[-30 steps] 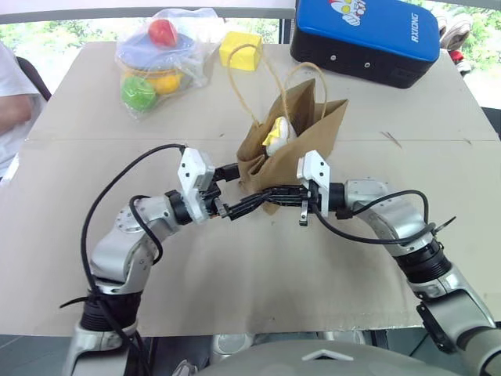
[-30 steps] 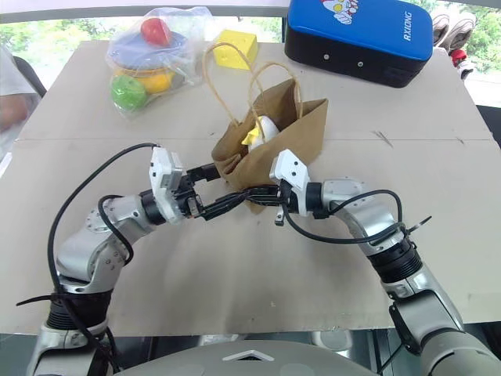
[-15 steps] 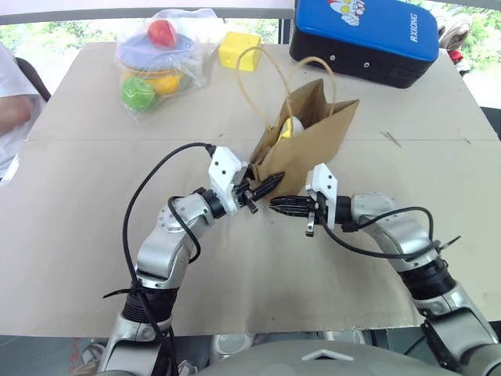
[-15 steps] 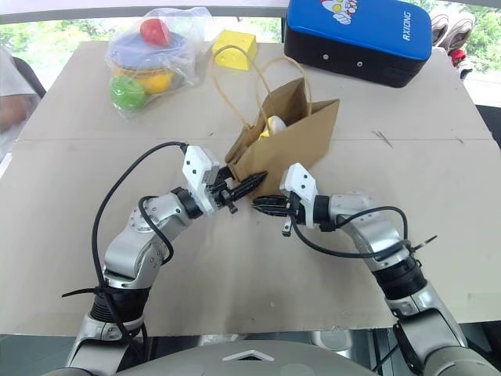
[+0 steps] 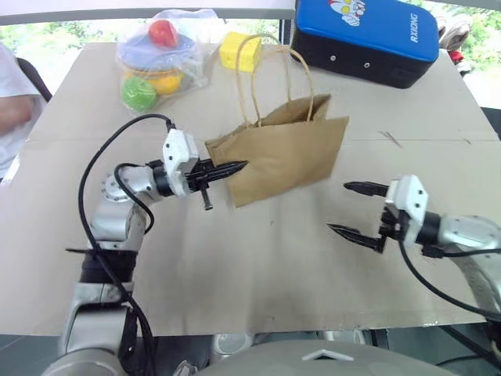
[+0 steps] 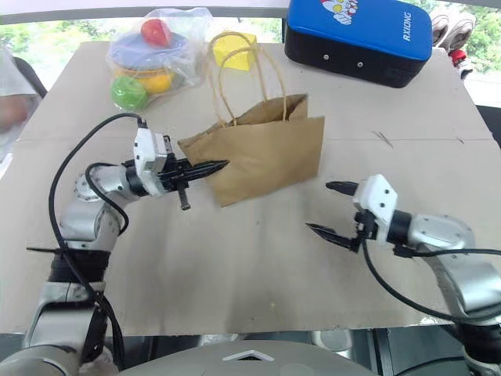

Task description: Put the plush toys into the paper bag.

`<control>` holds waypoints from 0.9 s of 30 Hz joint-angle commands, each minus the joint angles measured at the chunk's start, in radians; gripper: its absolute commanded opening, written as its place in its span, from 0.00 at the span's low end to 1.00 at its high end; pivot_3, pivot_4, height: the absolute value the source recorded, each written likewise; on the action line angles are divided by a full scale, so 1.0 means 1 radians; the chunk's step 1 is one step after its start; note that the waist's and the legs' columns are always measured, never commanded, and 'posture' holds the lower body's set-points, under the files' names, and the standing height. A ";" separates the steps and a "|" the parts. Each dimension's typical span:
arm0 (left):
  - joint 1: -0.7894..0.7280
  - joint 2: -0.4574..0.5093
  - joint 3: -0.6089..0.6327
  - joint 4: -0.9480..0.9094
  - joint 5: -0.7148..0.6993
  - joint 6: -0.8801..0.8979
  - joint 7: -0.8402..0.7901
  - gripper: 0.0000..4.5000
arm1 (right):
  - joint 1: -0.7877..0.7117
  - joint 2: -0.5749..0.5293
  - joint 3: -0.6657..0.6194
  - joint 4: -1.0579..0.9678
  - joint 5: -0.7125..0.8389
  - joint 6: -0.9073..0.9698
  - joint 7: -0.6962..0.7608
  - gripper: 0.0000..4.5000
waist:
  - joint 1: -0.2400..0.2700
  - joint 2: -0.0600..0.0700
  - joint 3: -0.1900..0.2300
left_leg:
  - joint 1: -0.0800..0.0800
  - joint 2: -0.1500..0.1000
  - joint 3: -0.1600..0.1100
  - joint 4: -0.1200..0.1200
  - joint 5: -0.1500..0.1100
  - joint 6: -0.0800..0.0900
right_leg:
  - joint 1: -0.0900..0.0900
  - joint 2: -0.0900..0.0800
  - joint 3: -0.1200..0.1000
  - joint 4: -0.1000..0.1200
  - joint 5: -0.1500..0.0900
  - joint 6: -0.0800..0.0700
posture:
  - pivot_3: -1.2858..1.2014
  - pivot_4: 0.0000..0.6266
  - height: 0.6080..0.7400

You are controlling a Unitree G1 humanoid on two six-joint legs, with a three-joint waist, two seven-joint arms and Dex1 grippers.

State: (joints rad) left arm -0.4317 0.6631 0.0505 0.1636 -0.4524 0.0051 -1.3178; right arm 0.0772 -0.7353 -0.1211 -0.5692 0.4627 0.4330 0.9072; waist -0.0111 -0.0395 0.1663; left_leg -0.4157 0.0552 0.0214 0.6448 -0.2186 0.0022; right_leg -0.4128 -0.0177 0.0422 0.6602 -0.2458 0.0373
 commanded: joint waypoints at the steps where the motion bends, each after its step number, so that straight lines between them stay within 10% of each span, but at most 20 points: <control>1: -0.058 0.025 0.012 0.119 0.006 -0.147 -0.153 0.00 | 0.051 -0.034 -0.115 -0.057 0.043 -0.025 0.025 0.99 | 0.001 0.000 0.000 | 0.000 0.000 0.000 0.000 0.000 0.000 | 0.000 0.000 0.000 0.000 0.000 0.000 | 0.52 0.24 1.00; 7: -0.130 0.017 0.000 0.307 0.033 -0.253 -0.264 0.00 | 0.080 -0.036 -0.144 -0.058 0.040 -0.084 0.032 0.99 | -0.003 0.000 0.000 | 0.000 0.000 0.000 0.001 0.000 0.000 | 0.001 0.000 0.000 0.000 0.000 0.001 | 0.52 0.24 1.00; 18: -0.020 0.061 0.156 0.118 -0.077 -0.012 -0.052 0.98 | 0.031 -0.025 -0.146 0.017 0.037 -0.166 0.034 1.00 | -0.005 0.000 0.000 | 0.000 0.001 0.000 0.001 0.000 0.000 | 0.001 0.000 0.000 0.001 0.000 0.001 | 0.52 0.24 1.00; 27: 0.603 0.090 0.430 -0.465 -0.243 0.408 0.274 0.98 | 0.107 -0.071 -0.237 0.094 0.055 -0.198 0.118 1.00 | -0.002 0.000 0.000 | 0.001 0.003 -0.001 0.001 0.000 0.000 | 0.001 -0.002 0.000 0.001 0.000 0.000 | 0.52 0.24 1.00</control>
State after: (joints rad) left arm 0.1185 0.7396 0.3966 -0.2115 -0.6732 0.3996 -1.0785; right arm 0.1653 -0.7837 -0.2946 -0.4783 0.5015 0.2603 0.9974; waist -0.0136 -0.0391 0.1663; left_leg -0.4142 0.0575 0.0207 0.6457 -0.2186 0.0022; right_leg -0.4114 -0.0198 0.0416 0.6611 -0.2475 0.0359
